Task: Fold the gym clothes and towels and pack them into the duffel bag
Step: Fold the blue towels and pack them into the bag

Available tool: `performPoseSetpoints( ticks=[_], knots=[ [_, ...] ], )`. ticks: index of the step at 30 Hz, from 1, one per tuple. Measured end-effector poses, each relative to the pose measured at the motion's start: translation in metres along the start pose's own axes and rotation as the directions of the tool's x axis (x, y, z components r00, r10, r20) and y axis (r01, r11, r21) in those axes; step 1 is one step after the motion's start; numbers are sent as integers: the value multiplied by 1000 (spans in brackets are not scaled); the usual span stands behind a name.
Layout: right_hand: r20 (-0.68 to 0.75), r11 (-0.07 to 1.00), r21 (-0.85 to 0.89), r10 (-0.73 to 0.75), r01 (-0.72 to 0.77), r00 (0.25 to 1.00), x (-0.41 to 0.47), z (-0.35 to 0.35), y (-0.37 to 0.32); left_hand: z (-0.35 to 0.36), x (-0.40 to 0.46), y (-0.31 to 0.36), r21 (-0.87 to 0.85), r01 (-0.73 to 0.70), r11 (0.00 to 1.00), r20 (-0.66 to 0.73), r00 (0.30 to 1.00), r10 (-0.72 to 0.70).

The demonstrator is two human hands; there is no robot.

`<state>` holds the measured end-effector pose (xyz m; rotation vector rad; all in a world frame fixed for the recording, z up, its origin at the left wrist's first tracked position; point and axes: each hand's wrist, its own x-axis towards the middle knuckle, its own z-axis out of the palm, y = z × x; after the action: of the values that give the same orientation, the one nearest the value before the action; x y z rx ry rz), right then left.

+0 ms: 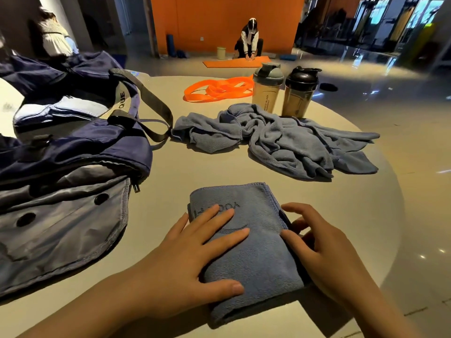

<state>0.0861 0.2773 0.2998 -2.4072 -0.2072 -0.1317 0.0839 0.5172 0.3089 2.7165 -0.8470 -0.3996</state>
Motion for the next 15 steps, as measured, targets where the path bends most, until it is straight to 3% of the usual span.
performPoseSetpoints(
  ticks=[5,15],
  knots=[
    [-4,999,-35,-32,32,999,2,2,3,1,-2,1,31,-16,999,-34,999,17],
    [45,990,133,48,-53,998,7,-4,9,6,11,4,49,-55,997,-3,998,55]
  ],
)
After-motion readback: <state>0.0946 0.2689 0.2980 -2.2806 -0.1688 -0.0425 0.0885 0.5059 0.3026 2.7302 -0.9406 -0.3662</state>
